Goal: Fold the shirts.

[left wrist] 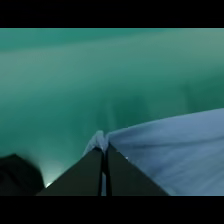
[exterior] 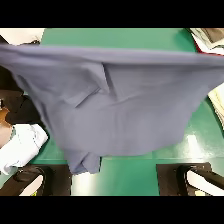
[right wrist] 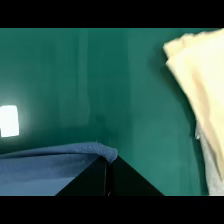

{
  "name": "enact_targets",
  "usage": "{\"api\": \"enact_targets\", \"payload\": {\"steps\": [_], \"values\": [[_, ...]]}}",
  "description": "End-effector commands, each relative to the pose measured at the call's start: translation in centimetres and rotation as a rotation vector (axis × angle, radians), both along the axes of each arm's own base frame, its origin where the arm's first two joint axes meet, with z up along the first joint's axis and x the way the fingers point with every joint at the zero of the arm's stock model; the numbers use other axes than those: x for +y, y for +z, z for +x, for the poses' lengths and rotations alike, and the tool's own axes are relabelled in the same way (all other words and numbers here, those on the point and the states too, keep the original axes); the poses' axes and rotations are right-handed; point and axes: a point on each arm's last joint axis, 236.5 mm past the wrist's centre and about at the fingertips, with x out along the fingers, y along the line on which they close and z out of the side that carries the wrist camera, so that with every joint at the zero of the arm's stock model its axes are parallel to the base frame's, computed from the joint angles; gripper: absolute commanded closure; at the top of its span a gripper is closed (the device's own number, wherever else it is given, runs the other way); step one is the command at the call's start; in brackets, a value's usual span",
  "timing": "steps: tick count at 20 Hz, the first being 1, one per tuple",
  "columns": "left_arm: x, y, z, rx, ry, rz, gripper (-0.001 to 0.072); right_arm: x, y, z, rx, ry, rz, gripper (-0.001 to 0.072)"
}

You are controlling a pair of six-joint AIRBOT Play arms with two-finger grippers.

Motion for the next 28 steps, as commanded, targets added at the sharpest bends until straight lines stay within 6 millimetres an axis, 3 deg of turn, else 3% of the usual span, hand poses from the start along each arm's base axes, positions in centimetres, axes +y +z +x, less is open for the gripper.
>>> {"api": "enact_targets", "payload": {"steps": [1,4,8,10,14,17,22,28], "values": [[0.6,-10.5,6.5,0.161,0.024,0.081,0.0679,-0.3,-8.0,4.7,0.155,0.007,0.034,0.0693],[0.1,-16.8,11.1,0.246,0.026,0.091,0.0679,0.2,-12.7,8.6,0.16,0.03,0.074,0.0693],[-0.3,-22.2,16.0,0.259,0.006,0.124,0.0679,1.0,-15.8,13.3,0.059,0.051,0.085,0.0693],[-0.4,-23.4,17.9,0.229,0.002,0.131,0.0679,0.8,-16.3,15.1,0.0,0.05,0.084,0.0693],[-0.5,-23.3,20.5,0.135,0.0,0.14,0.0679,0.7,-16.5,17.2,-0.064,0.05,0.082,0.0693],[0.1,-24.5,20.1,0.176,-0.008,0.186,0.0679,1.0,-17.9,16.0,0.001,0.061,0.087,0.0693],[0.6,-29.3,15.9,0.404,-0.11,0.291,0.0679,2.6,-22.8,11.5,0.135,0.085,0.105,0.0694],[1.1,-33.9,12.3,0.552,-0.139,0.316,0.0678,4.6,-26.9,8.7,0.219,0.118,0.121,0.0692]]}}
